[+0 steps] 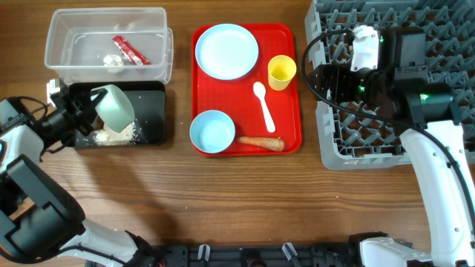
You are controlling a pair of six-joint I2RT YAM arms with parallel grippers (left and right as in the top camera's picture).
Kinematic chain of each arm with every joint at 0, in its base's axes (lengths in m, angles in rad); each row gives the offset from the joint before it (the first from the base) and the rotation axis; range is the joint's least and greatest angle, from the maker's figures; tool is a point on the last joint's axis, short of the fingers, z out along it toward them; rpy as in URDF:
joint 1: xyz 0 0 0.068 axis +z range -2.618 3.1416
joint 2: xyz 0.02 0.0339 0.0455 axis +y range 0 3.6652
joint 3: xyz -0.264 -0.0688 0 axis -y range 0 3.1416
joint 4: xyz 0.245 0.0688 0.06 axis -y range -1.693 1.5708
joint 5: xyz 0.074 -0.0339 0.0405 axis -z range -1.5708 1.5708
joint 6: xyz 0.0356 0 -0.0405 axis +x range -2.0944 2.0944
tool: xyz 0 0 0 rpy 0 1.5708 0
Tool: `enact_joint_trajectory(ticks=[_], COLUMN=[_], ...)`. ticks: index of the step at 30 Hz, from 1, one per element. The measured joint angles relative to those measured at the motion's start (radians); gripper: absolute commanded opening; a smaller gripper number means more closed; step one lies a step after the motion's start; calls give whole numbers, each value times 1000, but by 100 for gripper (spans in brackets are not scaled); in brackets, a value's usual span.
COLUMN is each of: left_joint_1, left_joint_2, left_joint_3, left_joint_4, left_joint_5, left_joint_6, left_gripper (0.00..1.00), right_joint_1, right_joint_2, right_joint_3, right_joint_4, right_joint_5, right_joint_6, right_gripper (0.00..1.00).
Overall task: Sort waste into correct bins and load items into the dishwasher rack
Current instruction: 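Tilt the green bowl over the black tray to pour out rice, then carry the green bowl back onto the red tray and open left gripper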
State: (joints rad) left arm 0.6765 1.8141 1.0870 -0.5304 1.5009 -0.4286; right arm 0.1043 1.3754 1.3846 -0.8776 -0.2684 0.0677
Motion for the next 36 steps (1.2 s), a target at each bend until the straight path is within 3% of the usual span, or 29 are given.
enact_joint_trajectory(ticks=[9,16,20,26,31,32,36], left_joint_1=[-70,-235,-381,-702,-931,-1004,-1106], left_joint_2=[-1,-84,-185,-289,-275,-249,-172], left_joint_3=[0,4,28,66,69,69,69], left_joint_4=[55,153,259,395,348,348,378], left_joint_5=[-54,-70,-163,-497,-850,-982,-1195], left_joint_6=[0,-10,-45,-33,141,172,301], left_gripper=[4,4,4,4,4,4,4], right_joint_1=[0,0,0,0,0,0,0], right_joint_2=[0,0,0,0,0,0,0], right_joint_3=[0,0,0,0,0,0,0], right_joint_4=[0,1,1,2,-1,-1,0], right_joint_5=[0,0,0,0,0,0,0], right_joint_6=[0,0,0,1,24,26,27], right_gripper=[100,100,100,100,100,99,100])
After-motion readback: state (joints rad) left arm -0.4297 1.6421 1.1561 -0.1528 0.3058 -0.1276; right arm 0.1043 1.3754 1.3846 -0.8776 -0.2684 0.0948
